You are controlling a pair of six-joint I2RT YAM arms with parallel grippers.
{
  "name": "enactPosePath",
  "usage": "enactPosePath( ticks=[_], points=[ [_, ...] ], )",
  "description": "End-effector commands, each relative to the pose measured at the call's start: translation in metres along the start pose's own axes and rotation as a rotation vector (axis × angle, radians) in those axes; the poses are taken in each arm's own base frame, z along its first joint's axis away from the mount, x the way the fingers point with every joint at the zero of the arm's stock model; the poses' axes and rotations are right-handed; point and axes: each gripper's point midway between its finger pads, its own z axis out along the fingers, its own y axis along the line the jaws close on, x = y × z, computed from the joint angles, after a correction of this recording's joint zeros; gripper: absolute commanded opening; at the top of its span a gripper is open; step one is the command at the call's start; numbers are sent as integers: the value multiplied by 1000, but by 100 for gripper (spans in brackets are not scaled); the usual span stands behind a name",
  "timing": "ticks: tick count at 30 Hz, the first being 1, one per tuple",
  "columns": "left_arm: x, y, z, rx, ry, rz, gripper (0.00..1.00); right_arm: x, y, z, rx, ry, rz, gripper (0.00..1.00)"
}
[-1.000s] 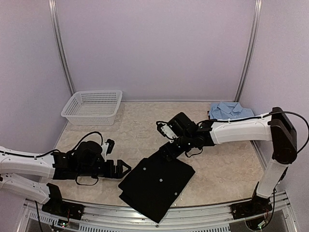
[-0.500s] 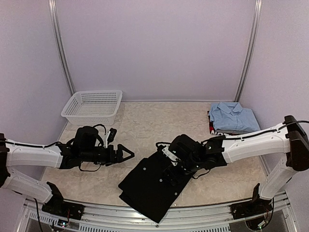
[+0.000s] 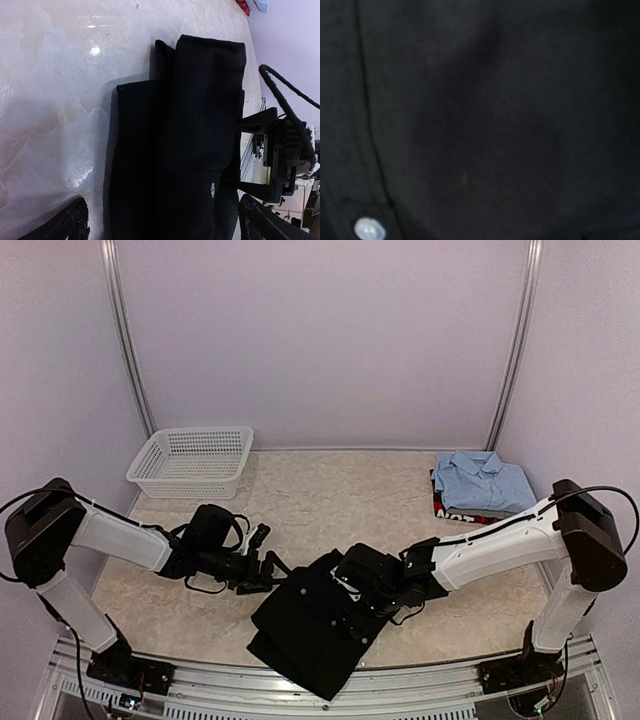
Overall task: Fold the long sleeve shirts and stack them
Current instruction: Adjust the square-folded shirt at the center of the board, then pick up the square-folded shirt from the center of the board.
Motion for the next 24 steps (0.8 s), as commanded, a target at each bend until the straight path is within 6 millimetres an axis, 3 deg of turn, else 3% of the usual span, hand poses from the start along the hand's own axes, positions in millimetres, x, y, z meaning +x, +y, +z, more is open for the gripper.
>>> enactPosePath(
  ticks=[1, 9, 14, 19, 24],
  points=[
    [-3, -1, 7, 15, 37, 27, 99, 3, -13, 12, 76, 27, -75, 77],
    [22, 6, 23, 68, 168, -26, 99, -4, -14, 8, 75, 7, -187, 77],
    [38, 15, 23, 53, 206, -85, 91, -8, -17, 1, 87, -10, -237, 77],
    [57, 12, 27, 79, 269, -103, 80, -13, -20, -3, 93, -25, -244, 78],
    [67, -6, 42, 146, 310, -110, 76, -17, -15, -2, 67, -43, -235, 77]
  ],
)
